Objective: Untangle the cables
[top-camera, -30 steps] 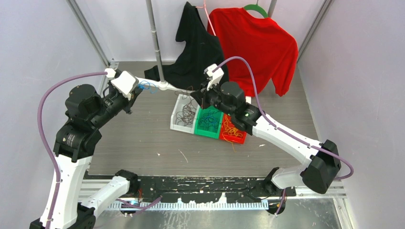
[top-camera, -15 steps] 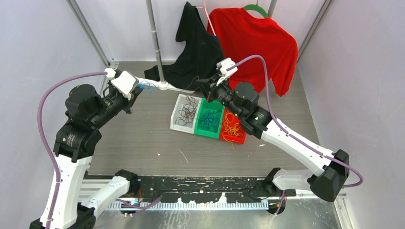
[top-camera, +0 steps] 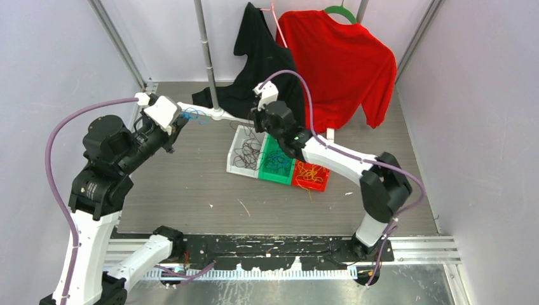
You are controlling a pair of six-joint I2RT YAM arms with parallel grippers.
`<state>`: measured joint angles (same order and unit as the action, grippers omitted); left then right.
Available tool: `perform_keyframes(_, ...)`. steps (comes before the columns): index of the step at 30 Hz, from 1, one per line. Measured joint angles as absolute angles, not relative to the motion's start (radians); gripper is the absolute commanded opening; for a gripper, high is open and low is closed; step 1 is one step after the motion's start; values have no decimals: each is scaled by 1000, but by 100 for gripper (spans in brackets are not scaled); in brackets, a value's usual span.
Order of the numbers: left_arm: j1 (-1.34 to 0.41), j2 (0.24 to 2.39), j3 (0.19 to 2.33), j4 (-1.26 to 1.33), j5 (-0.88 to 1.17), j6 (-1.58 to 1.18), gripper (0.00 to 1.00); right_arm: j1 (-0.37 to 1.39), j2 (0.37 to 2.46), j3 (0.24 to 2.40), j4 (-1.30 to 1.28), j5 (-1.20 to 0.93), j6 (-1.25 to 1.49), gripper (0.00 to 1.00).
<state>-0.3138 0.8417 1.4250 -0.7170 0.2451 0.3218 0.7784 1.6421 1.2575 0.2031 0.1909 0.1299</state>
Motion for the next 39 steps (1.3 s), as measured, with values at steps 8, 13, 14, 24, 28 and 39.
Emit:
perform_keyframes(8, -314, 838, 1425, -717, 245, 322, 2, 684, 1831, 1452, 191, 334, 110, 1)
perform_keyframes(13, -314, 833, 1425, -717, 245, 322, 2, 638, 1805, 1531, 258, 384, 79, 1)
perform_keyframes(14, -314, 832, 1425, -717, 245, 322, 2, 635, 1789, 1531, 272, 389, 72, 1)
perform_keyframes(24, -314, 827, 1424, -716, 245, 321, 2, 641, 1612, 1457, 406, 425, 24, 1)
perform_keyframes(28, -314, 826, 1424, -716, 245, 322, 2, 649, 1560, 1406, 407, 346, 31, 1)
perform_keyframes(39, -314, 828, 1424, -716, 246, 321, 2, 710, 1407, 1231, 282, -35, 209, 1)
